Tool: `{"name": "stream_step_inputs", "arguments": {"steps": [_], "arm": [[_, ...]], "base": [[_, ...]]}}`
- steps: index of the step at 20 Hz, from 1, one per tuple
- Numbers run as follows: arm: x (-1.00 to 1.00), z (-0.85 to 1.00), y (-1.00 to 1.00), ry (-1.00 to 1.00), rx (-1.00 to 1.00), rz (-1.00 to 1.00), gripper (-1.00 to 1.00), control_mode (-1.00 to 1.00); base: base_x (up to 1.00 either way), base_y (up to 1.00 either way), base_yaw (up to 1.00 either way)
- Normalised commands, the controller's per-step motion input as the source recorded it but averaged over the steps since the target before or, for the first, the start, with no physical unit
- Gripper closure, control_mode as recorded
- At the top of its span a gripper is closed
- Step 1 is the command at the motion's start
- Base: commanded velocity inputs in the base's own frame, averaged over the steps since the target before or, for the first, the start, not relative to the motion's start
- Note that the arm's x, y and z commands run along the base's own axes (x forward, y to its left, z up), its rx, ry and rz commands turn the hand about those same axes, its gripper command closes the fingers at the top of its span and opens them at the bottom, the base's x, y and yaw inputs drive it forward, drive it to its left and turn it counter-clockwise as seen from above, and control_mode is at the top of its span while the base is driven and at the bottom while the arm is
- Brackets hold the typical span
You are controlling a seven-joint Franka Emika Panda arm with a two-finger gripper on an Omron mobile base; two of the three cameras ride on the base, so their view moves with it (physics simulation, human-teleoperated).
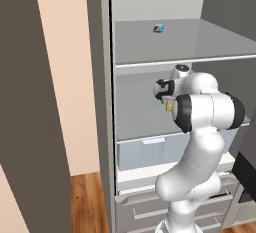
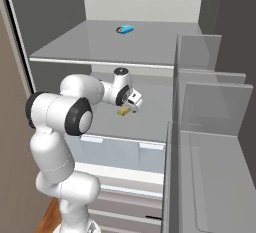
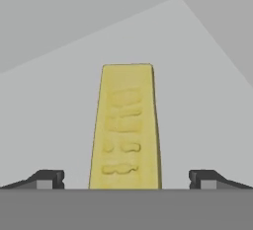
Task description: Retrieve the butter from the fridge and place it on a plate on the dining table. Then retrieve the butter knife by the fridge and place it near the plate.
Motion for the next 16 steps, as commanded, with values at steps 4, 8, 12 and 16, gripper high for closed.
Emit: {"name": "stream_step_inputs", "arguments": {"steps": [4,8,12,16], "arm": [[0.0,-0.13,0.0,0.0,0.0,0.0,-1.0,-1.0],[0.0,-0.15,0.01,0.02,0.0,0.0,1.0,-1.0],[0.0,-0.06,0.05,0.14,0.0,0.0,1.0,-1.0],[0.0,-0.01,0.13,0.17,-0.03,0.0,1.0,-1.0]], "base": [[0.0,0.0,0.0],[0.0,0.0,0.0],[0.0,0.0,0.0],[0.0,0.0,0.0]]}}
